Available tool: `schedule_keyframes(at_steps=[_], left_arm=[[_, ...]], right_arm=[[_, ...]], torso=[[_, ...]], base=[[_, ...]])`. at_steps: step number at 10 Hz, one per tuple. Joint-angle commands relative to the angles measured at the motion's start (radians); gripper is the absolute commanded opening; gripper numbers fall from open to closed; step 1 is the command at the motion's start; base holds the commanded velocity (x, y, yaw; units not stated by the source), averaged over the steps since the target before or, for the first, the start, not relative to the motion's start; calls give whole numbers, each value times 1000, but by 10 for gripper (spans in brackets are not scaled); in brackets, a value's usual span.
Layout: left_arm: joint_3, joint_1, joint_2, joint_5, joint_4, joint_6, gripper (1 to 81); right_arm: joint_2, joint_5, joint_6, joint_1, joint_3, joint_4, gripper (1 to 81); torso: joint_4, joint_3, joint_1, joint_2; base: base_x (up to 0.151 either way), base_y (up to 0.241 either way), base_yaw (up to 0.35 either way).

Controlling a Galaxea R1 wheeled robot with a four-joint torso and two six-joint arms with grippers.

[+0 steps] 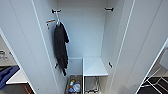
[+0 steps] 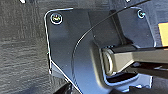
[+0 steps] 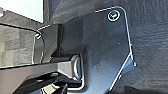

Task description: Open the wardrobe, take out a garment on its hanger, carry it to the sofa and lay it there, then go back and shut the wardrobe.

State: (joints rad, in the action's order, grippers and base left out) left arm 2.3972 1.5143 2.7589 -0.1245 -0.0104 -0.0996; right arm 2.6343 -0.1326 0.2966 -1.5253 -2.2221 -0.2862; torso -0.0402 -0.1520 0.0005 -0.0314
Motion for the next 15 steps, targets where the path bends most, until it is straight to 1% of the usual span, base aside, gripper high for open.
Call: schedule_keyframes(at_steps=[1,2,3,4,5,6,7,9,10,11,12,13,14,15], left_arm=[[-452,-22,-474,-116,13,92,811],[-472,-41,-523,-136,15,144,811],[-481,-62,-553,-136,12,175,811],[-489,-91,-580,-136,13,202,811],[-504,-125,-620,-136,13,254,811],[-521,-160,-654,-138,13,290,811],[-550,-199,-701,-138,12,333,811],[-595,-299,-769,-123,13,354,811],[-601,-354,-816,-118,17,391,811],[-612,-404,-860,-92,12,448,811],[-610,-462,-887,-67,13,478,811],[-602,-527,-910,12,13,520,811],[-584,-594,-915,87,17,531,811],[-570,-649,-910,161,17,547,811]], right_arm=[[-165,-48,9,93,131,-8,811],[-232,-94,12,107,182,-8,811],[-285,-128,35,133,220,-4,811],[-331,-134,83,164,251,-7,811],[-372,-146,125,197,278,-10,811],[-400,-159,136,232,297,-7,811],[-434,-165,168,268,325,-5,811],[-469,-168,271,337,313,-8,811],[-497,-183,309,368,305,-5,811],[-521,-185,358,397,309,-7,811],[-543,-187,411,423,302,-10,811],[-566,-196,464,456,288,-8,811],[-590,-197,499,501,302,-11,811],[-606,-191,523,536,317,-10,811]], torso=[[0,0,0,0],[0,0,0,0],[0,0,0,0],[0,0,0,0],[0,0,0,0],[0,0,0,0],[0,0,0,0],[0,0,0,0],[0,0,1,0],[0,-1,1,1],[0,-1,2,1],[0,-1,2,1],[0,-2,2,1],[0,-2,2,1]], base=[[0,0,0],[0,0,0],[0,0,0],[0,0,0],[0,0,0],[0,0,0],[0,0,0],[0,0,0],[0,0,0],[0,0,0],[0,0,0],[0,0,0],[0,0,0],[0,0,0]])
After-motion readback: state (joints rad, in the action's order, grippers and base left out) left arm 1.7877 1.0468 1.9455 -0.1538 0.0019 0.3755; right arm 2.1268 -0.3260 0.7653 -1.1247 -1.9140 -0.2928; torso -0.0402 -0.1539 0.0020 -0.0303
